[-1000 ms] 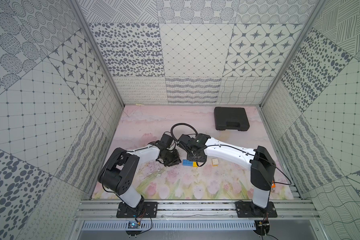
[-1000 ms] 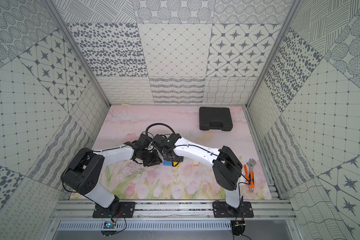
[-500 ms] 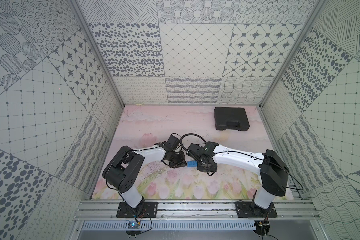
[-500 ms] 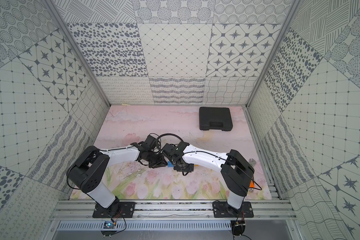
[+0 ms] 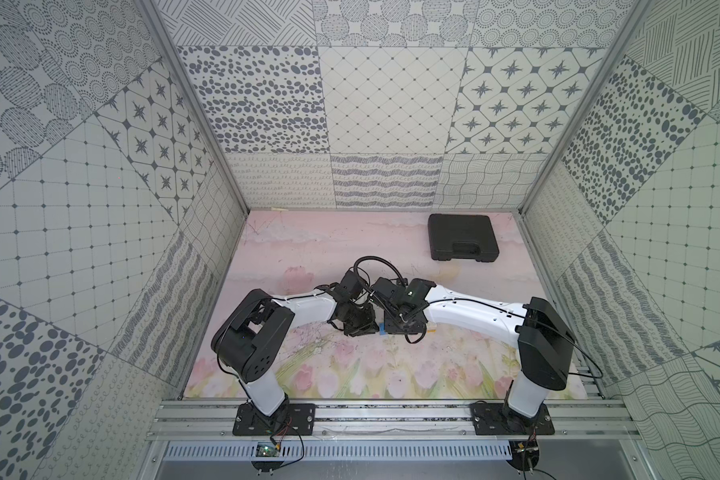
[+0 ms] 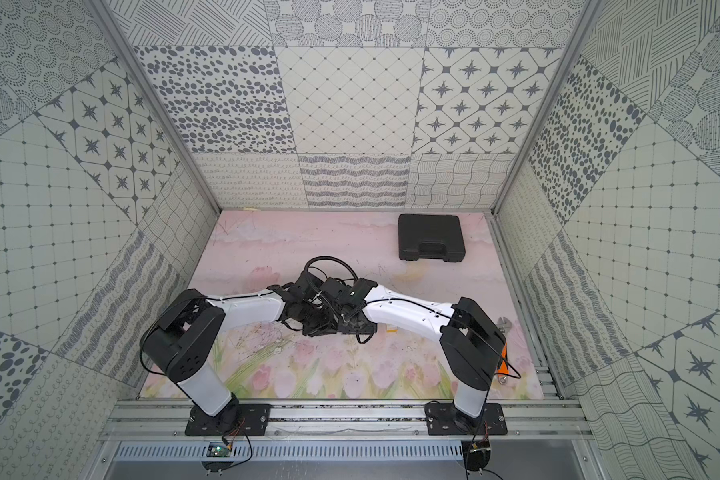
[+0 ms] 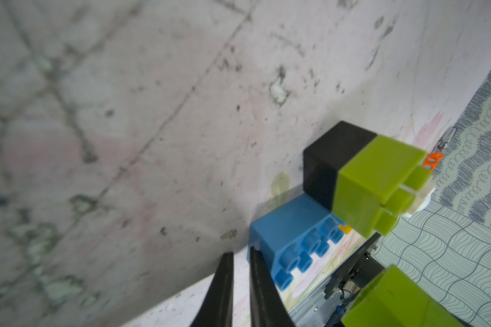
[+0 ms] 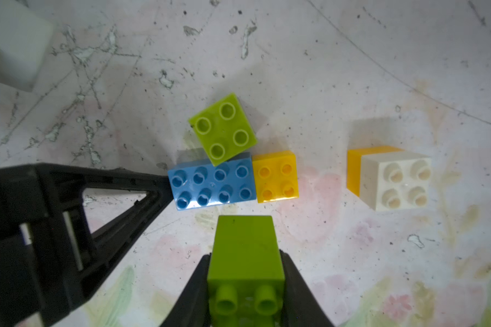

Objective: Assemble the number 4 with lego
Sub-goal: Assemble the lego brick with the lego brick.

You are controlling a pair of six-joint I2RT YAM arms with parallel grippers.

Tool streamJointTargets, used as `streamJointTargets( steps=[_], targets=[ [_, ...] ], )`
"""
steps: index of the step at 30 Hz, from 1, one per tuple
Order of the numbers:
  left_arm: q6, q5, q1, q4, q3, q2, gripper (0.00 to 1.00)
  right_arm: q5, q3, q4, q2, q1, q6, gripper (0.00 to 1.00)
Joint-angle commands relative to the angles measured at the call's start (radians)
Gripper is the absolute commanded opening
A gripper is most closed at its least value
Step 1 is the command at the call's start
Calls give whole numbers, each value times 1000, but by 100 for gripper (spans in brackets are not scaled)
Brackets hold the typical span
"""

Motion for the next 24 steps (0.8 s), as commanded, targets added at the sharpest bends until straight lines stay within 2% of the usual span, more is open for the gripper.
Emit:
streamJointTargets(
  steps=[1,9,24],
  targets=[
    [-8,-95,-9,-90,-4,23,16,-3,30,26,34,-14,-46,22],
    [-6,-93,-9,-88,-2,28,16,19,46,-23,54,-43,-56,22],
    [-4,-95,-9,-90,-2,31,19,10,46,0,105,-56,-73,22]
  ],
)
